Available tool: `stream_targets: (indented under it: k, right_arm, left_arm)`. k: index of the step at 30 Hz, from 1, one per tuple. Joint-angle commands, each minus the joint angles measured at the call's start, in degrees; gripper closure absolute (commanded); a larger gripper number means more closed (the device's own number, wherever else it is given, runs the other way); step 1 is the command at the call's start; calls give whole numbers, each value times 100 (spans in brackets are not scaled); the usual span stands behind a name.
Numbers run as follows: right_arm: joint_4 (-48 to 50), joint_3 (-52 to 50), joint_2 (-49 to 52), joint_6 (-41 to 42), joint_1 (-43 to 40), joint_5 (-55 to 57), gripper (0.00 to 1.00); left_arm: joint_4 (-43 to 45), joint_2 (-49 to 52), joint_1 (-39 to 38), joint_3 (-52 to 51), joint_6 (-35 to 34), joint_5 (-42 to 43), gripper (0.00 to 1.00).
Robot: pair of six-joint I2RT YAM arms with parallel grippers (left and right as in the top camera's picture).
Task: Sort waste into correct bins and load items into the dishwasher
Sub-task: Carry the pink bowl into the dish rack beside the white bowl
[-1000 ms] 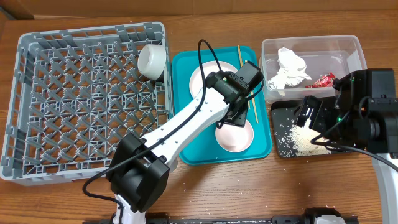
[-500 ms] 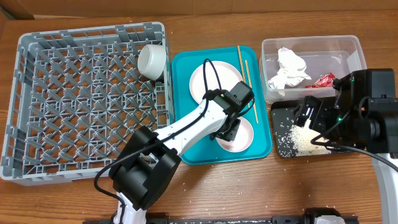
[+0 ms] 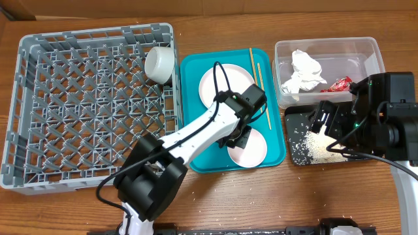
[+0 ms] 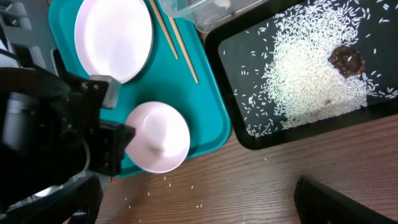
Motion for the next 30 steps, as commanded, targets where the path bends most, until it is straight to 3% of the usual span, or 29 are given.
stream_targets:
  k: [1,6,11,18,22,30]
  right_arm:
    - [31,111,-26,-22,0,52,0]
    - [31,111,-26,-22,0,52,0]
    - [31,111,-26,-22,0,52,0]
    - [31,111,-26,-22,0,52,0]
    - [31,111,-26,-22,0,52,0]
    - [31,111,-26,-22,0,52,0]
  left_arm:
    - [-448,-868,192,737,13,-612,96]
    - [-885,-1794,623,874,-684,-2074,96]
    - [-1687,-2168,1064,874,-1742,-4616,96]
    - [-1864,-1799,1305,721,-1985,-6988,96]
    - [-1838,-1390,1388,688,-2039,-7635,96]
    - [-2317,-509,1464,688,-2048,-7689,96]
